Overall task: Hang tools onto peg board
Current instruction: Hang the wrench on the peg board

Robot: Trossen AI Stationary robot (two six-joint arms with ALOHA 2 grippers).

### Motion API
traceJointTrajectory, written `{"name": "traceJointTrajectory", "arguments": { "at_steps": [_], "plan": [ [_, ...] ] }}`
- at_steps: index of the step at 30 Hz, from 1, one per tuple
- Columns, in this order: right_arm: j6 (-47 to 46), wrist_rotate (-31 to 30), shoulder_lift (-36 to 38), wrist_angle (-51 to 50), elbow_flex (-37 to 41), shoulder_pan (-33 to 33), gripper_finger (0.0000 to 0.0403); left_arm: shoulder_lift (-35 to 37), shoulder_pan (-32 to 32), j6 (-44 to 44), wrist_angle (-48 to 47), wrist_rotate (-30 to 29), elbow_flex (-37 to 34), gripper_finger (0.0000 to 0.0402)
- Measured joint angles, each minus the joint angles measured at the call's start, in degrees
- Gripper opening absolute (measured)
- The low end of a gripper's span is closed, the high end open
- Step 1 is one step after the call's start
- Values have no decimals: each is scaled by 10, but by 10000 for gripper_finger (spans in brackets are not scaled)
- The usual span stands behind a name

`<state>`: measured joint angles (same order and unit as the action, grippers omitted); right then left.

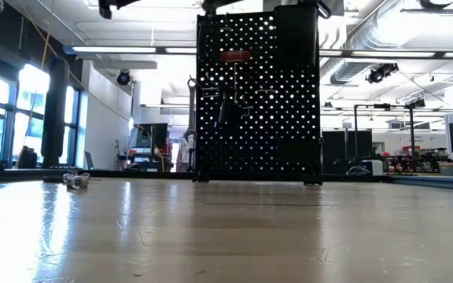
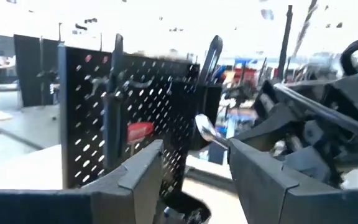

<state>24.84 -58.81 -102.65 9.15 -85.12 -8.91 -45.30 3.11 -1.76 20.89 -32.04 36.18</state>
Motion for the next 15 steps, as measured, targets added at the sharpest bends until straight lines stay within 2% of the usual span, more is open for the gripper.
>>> {"name": "traceJointTrajectory", "arguments": {
  "at_steps": [8, 15],
  "plan": [
    [87, 0, 1, 110, 0, -2, 83, -65, 1, 11, 123, 38, 0, 172],
    [132, 32, 1, 179, 0, -10, 83, -125, 1, 6, 257, 77, 0, 172]
  ]
}}
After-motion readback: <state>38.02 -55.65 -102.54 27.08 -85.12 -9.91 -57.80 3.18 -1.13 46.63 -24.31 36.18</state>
